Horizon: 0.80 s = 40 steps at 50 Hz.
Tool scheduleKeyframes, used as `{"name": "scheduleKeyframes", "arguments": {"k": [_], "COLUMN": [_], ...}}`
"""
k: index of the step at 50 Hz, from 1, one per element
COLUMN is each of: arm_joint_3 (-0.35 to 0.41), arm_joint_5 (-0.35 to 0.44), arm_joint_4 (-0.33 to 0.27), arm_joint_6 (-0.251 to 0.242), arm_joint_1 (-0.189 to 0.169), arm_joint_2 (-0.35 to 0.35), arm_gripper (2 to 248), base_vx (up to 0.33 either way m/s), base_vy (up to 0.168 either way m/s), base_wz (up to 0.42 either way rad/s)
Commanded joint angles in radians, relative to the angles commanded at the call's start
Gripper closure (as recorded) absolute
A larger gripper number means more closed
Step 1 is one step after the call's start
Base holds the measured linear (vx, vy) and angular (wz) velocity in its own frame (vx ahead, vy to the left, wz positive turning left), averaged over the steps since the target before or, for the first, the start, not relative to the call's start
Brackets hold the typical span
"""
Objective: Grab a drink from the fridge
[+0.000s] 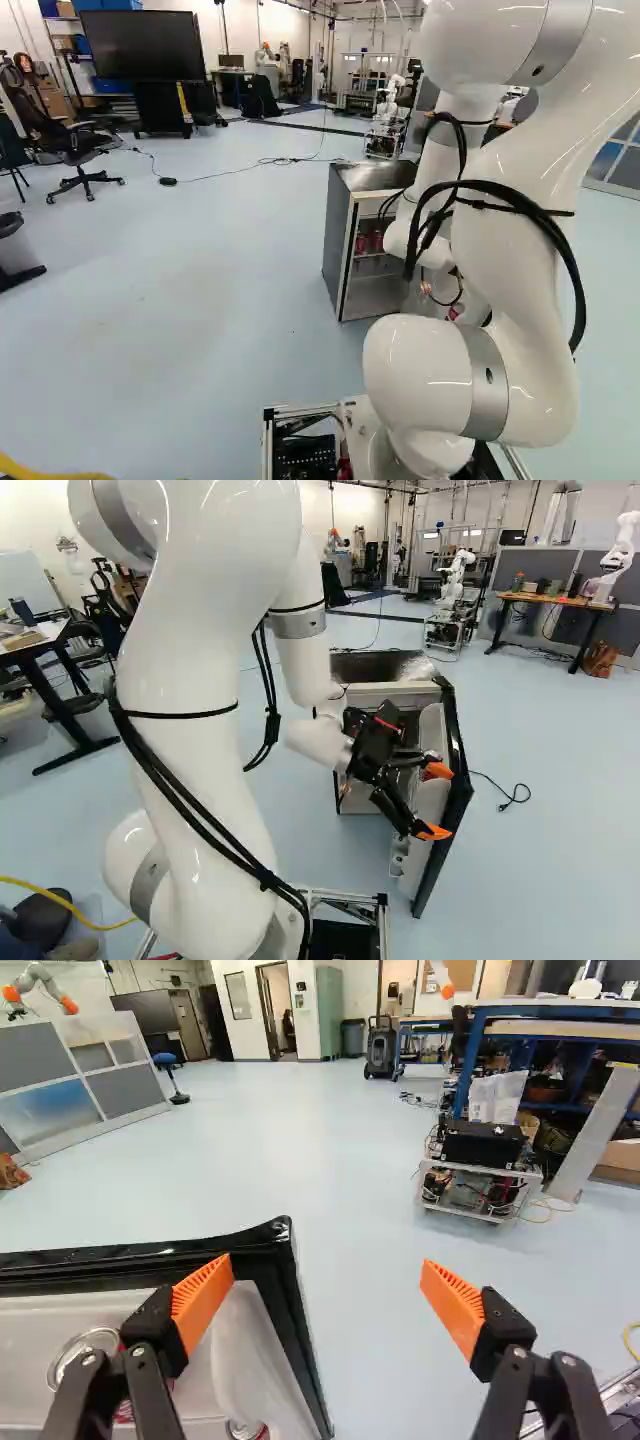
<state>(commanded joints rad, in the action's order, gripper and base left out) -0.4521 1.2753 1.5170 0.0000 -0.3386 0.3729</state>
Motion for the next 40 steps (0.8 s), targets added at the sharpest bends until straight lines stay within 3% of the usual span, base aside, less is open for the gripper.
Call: {"name": "scheduleKeyframes", "arguments": {"k": [23, 40], "arm_joint_3": [-0.097, -0.196], "arm_joint_5": [0.0, 0.0], "arm_joint_4": [0.0, 0.0], "arm_joint_6": [0.0, 0.0], "arm_joint_1": [-0.037, -0.101], "arm_joint_2": [0.054, 0.109], "arm_gripper": [3, 3], "base_vx": [0.0, 0.0], "base_vy": [0.0, 0.0], "base_wz": [0.0, 0.0]}}
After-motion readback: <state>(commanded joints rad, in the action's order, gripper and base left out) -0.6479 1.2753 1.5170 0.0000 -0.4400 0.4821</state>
